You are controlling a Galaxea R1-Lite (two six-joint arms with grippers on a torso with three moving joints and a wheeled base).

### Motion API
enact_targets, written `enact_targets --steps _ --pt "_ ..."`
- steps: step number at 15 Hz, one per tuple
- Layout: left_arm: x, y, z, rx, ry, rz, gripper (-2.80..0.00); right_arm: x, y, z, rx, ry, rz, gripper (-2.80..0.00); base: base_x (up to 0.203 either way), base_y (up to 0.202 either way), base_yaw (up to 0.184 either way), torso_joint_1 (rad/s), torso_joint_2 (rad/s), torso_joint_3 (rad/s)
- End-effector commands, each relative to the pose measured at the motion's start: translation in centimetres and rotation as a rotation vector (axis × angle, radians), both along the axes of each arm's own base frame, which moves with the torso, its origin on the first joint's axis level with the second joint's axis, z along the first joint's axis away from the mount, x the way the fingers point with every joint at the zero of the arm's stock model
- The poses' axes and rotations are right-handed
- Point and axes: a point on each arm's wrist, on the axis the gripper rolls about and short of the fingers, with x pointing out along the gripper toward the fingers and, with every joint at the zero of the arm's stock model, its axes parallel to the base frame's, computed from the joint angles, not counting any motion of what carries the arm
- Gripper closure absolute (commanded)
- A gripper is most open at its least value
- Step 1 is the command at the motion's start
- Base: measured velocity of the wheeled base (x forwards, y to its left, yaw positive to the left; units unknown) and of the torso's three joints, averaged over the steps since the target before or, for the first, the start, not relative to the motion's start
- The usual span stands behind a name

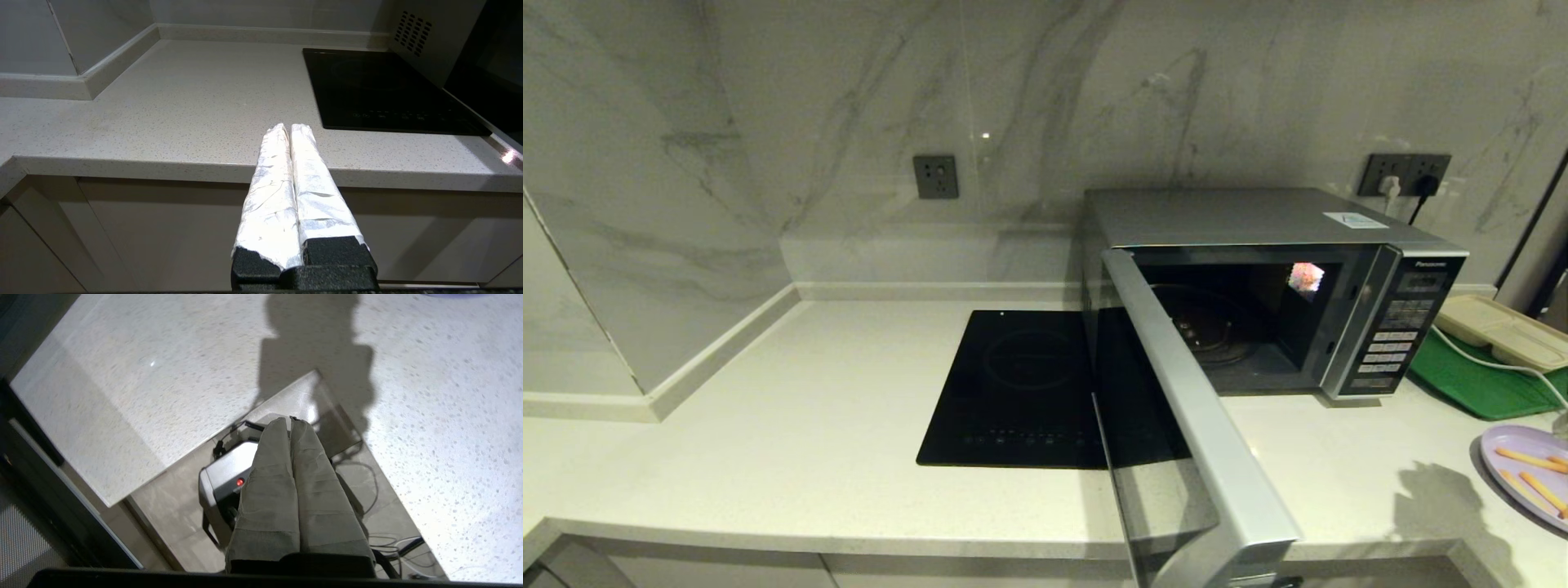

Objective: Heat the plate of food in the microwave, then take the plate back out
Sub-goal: Open the microwave oven

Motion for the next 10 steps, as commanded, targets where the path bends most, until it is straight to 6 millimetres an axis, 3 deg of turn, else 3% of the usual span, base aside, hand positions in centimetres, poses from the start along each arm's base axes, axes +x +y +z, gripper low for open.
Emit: enact_targets --steps 1,4,7,10 --pt "0.0 0.0 0.0 -0.001 0.0 0.0 0.0 -2.2 -0.1 -1.1 0.016 0.005 -0.052 0.0 0.0 0.0 0.0 0.0 0.0 0.0" --pt "0.0 0.0 0.0 -0.001 0.0 0.002 0.0 -3.5 1.9 -1.7 0.053 -0.031 0.102 0.0 0.0 0.0 0.0 0.0 0.0 0.0" --pt "0.0 0.0 0.0 -0.001 0.0 0.001 0.0 -3.3 7.5 -1.4 0.048 -0.052 0.441 0.0 0.0 0.0 0.0 0.0 0.0 0.0" --pt "0.0 0.0 0.0 -0.001 0.0 0.0 0.0 -2.5 13.7 0.6 0.044 -0.12 0.736 0.0 0.0 0.0 0.0 0.0 0.0 0.0"
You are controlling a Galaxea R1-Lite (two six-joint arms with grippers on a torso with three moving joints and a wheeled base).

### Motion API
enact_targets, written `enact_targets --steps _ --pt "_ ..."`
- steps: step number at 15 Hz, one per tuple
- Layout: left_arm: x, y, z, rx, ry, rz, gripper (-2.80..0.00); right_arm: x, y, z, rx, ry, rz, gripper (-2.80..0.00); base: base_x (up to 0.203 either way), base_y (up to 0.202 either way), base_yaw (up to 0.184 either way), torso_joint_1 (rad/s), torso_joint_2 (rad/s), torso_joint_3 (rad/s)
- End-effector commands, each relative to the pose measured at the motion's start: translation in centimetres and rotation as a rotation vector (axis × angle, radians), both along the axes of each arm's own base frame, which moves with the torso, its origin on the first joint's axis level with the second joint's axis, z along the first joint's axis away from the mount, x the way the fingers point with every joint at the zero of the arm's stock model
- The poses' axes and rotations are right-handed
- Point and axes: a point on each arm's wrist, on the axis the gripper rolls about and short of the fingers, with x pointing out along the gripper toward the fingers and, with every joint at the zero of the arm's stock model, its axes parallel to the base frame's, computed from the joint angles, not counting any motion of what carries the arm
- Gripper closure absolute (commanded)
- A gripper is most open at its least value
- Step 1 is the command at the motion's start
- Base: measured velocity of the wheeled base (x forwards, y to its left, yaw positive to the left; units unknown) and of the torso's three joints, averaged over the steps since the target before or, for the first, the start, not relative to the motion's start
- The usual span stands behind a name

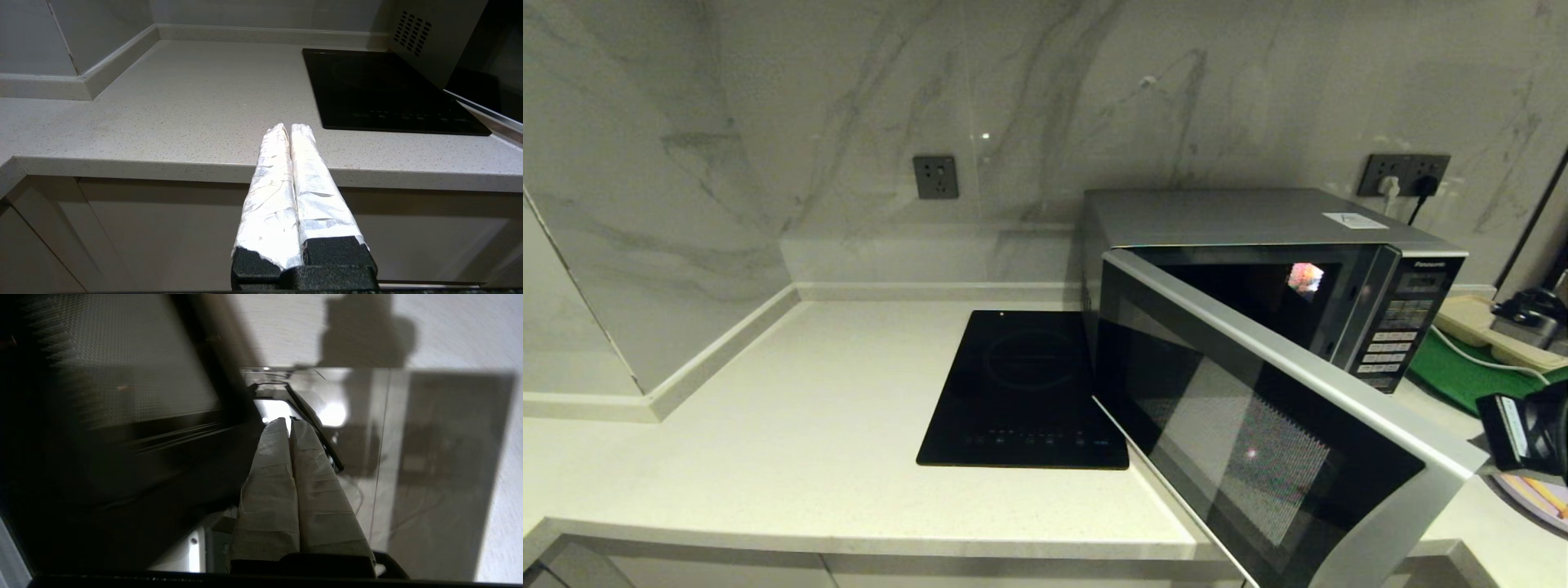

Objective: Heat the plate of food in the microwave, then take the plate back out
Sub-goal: Open the microwave oven

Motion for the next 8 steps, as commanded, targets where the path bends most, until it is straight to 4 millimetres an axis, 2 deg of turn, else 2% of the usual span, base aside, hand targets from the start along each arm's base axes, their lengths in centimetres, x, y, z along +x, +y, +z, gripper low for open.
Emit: enact_targets --steps 1,3,8 --pt "0.0 0.0 0.0 -0.001 0.0 0.001 0.0 1.0 4.3 2.1 0.003 -0.074 0.184 0.0 0.0 0.0 0.0 0.0 0.0 0.0" --pt "0.0 0.0 0.0 -0.001 0.0 0.0 0.0 2.5 5.3 2.4 -0.001 -0.079 0.197 0.0 0.0 0.0 0.0 0.0 0.0 0.0" --pt "0.0 0.0 0.0 -0.001 0.0 0.002 0.0 2.3 5.4 1.9 -0.009 -0.061 0.203 0.0 0.0 0.0 0.0 0.0 0.0 0.0"
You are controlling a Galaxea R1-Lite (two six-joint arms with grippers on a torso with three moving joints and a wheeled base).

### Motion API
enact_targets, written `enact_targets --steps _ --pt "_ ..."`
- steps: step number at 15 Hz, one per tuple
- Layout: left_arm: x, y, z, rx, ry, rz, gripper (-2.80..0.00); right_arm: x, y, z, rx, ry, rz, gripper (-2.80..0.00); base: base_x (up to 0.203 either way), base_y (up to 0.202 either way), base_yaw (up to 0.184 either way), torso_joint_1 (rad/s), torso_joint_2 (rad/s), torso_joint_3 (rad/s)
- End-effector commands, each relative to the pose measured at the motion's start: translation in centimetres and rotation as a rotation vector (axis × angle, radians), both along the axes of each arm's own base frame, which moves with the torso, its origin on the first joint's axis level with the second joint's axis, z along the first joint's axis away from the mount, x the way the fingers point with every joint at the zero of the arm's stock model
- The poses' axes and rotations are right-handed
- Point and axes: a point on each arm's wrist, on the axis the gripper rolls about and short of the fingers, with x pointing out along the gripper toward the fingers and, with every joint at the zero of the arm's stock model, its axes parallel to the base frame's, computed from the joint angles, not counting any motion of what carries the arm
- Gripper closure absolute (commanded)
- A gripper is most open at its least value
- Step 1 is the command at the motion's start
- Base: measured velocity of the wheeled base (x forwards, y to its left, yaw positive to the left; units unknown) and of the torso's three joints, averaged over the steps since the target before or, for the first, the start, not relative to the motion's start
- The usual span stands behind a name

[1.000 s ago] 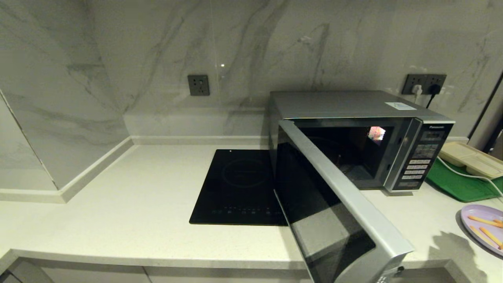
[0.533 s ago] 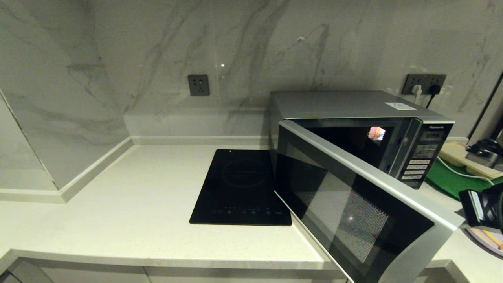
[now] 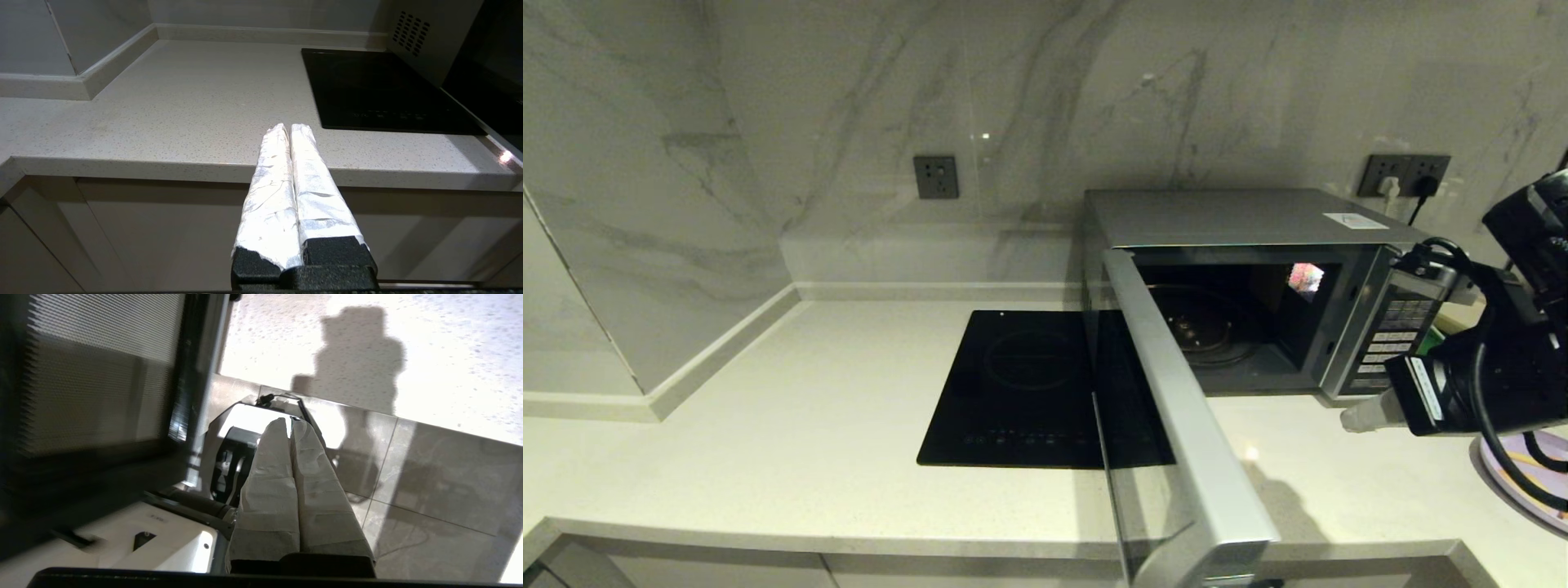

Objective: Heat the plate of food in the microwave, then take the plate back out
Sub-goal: Open the microwave oven

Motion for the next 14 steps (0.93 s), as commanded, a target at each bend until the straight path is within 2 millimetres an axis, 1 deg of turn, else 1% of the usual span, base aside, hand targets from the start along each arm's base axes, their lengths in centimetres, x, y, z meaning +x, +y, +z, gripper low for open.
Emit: enact_targets --steps 1,2,4,6,8,14 --pt "0.0 0.0 0.0 -0.001 -0.001 0.0 0.0 0.2 0.2 -0.2 -0.001 0.009 0.01 0.0 0.0 0.0 0.0 0.0 0.0 0.0" --pt "0.0 0.0 0.0 -0.001 -0.001 0.002 0.0 0.2 0.7 -0.1 -0.005 0.003 0.041 0.0 0.0 0.0 0.0 0.0 0.0 0.0" --pt "0.0 0.0 0.0 -0.001 -0.001 0.0 0.0 -0.2 2.9 0.3 -0.01 -0.018 0.146 0.0 0.0 0.0 0.0 0.0 0.0 0.0" --pt "0.0 0.0 0.0 -0.001 -0.001 0.002 0.0 -0.2 5.1 0.0 -0.02 -0.01 0.229 0.0 0.0 0.0 0.0 0.0 0.0 0.0" --pt "0.0 0.0 0.0 -0.001 -0.001 0.002 0.0 -1.0 6.8 -0.1 -0.034 -0.012 0.295 0.0 0.0 0.0 0.0 0.0 0.0 0.0" --pt "0.0 0.0 0.0 -0.001 -0.001 0.0 0.0 -1.6 9.3 0.1 -0.032 -0.021 0.385 0.0 0.0 0.0 0.0 0.0 0.0 0.0"
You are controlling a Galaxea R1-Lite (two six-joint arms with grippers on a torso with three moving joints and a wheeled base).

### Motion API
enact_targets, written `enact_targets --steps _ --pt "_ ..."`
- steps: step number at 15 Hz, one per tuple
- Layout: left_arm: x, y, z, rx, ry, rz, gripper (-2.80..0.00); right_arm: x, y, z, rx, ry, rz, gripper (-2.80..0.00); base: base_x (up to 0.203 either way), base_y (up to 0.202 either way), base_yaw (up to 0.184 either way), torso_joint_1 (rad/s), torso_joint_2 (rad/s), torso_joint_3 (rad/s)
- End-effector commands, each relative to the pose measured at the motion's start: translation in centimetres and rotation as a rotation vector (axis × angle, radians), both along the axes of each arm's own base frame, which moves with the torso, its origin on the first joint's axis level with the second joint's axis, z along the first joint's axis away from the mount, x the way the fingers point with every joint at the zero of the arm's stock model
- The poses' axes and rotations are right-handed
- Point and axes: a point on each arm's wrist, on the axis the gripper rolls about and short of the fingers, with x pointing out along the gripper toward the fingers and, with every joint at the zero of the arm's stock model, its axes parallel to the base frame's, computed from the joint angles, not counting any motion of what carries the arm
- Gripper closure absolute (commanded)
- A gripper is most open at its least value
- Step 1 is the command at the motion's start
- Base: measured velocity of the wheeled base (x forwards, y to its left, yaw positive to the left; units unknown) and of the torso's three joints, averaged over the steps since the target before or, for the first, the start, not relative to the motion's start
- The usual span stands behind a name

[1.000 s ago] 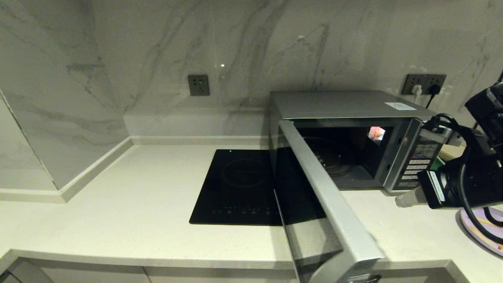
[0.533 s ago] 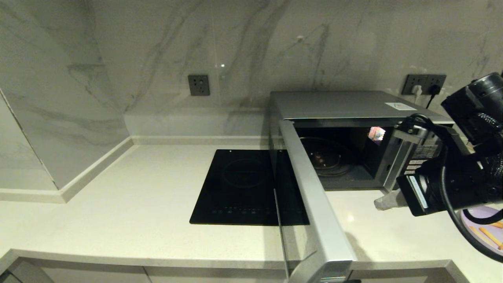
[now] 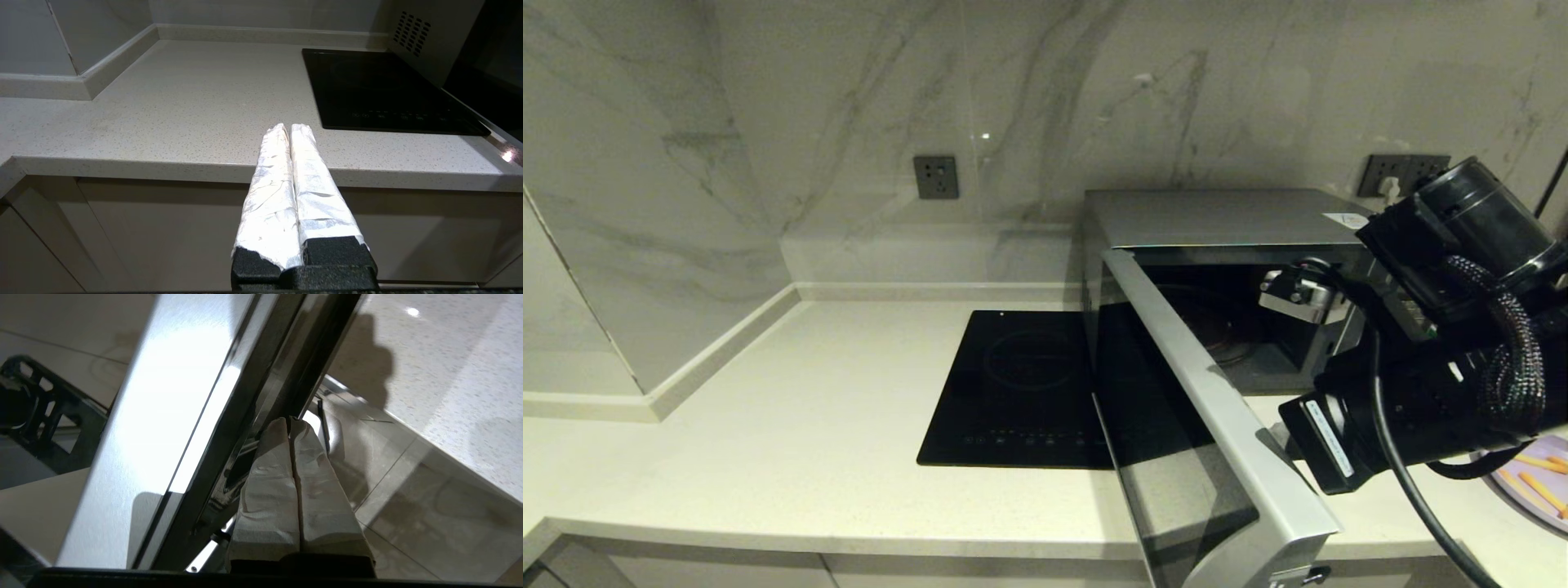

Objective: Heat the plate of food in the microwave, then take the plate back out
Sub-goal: Open the microwave oven, then put the plate in the microwave oven

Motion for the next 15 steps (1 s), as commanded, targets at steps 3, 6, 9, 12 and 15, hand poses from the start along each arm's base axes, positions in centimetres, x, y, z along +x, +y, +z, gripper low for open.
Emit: enact_targets --steps 3,6,9,12,15 --pt "0.0 0.0 0.0 -0.001 0.0 0.001 0.0 -0.5 2.0 -0.2 -0.004 0.016 0.055 0.0 0.0 0.0 0.0 0.0 0.0 0.0" --pt "0.0 0.0 0.0 -0.001 0.0 0.002 0.0 -0.5 2.5 -0.5 -0.031 0.009 0.037 0.0 0.0 0.0 0.0 0.0 0.0 0.0" --pt "0.0 0.0 0.0 -0.001 0.0 0.001 0.0 -0.7 2.4 -0.3 -0.027 0.0 0.034 0.0 0.0 0.0 0.0 0.0 0.0 0.0" --pt "0.0 0.0 0.0 -0.001 0.0 0.0 0.0 -0.7 2.5 -0.1 -0.033 -0.017 0.029 0.0 0.0 0.0 0.0 0.0 0.0 0.0" --pt "0.0 0.0 0.0 -0.001 0.0 0.002 0.0 -0.8 2.4 0.2 -0.027 -0.022 0.015 0.0 0.0 0.0 0.0 0.0 0.0 0.0"
